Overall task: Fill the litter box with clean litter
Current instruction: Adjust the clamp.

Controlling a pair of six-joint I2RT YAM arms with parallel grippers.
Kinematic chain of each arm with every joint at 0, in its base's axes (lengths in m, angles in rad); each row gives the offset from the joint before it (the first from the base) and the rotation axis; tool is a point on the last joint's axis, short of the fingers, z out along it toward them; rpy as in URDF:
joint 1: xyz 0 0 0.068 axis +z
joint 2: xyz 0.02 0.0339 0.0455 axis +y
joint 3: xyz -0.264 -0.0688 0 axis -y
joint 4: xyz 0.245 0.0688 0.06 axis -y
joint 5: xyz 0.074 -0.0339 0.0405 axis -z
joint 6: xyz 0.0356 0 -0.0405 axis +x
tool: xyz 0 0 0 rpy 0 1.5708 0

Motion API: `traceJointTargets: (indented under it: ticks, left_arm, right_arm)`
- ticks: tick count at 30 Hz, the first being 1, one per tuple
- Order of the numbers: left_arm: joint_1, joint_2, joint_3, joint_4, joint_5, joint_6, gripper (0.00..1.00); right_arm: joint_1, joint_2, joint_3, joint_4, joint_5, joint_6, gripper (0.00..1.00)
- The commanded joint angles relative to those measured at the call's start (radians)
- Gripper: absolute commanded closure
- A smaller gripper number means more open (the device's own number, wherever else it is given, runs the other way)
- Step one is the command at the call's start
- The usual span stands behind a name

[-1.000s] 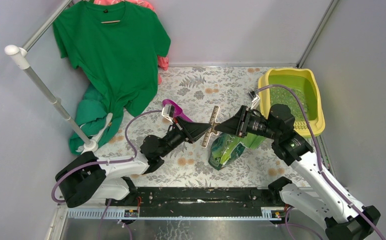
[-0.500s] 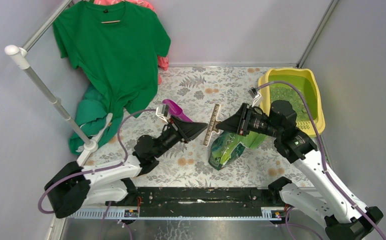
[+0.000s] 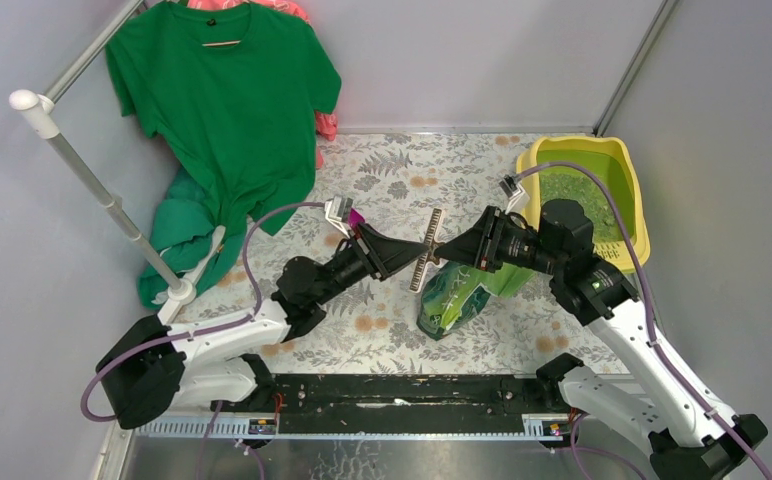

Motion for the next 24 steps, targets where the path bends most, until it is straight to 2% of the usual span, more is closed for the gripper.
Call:
traceJointTargets:
  ticks: [1, 9, 13, 18, 24]
  left_arm:
    - [0.008, -0.018, -0.028, 0.033, 0.014, 0.024, 0.55]
    - [0.007, -0.132, -0.027, -0.138, -0.032, 0.098, 0.55]
    - [0.007, -0.092, 0.007, -0.164, 0.019, 0.109, 0.54]
    - [0.006, -0.019, 0.031, -0.117, 0.074, 0.093, 0.55]
    - [0.006, -0.06, 0.022, -0.195, 0.043, 0.126, 0.55]
  right_arm:
    - [0.006, -0.016, 0.033, 0.061, -0.033, 0.002, 1.0]
    - [0.005, -0.029, 0.026, 0.051, -0.032, -0.006, 1.0]
    - [0.005, -0.027, 0.015, 0.082, -0.05, 0.012, 1.0]
    - [0.006, -0.025, 0.014, 0.095, -0.06, 0.018, 1.0]
    - [0.006, -0.033, 0.024, 0.075, -0.054, 0.008, 1.0]
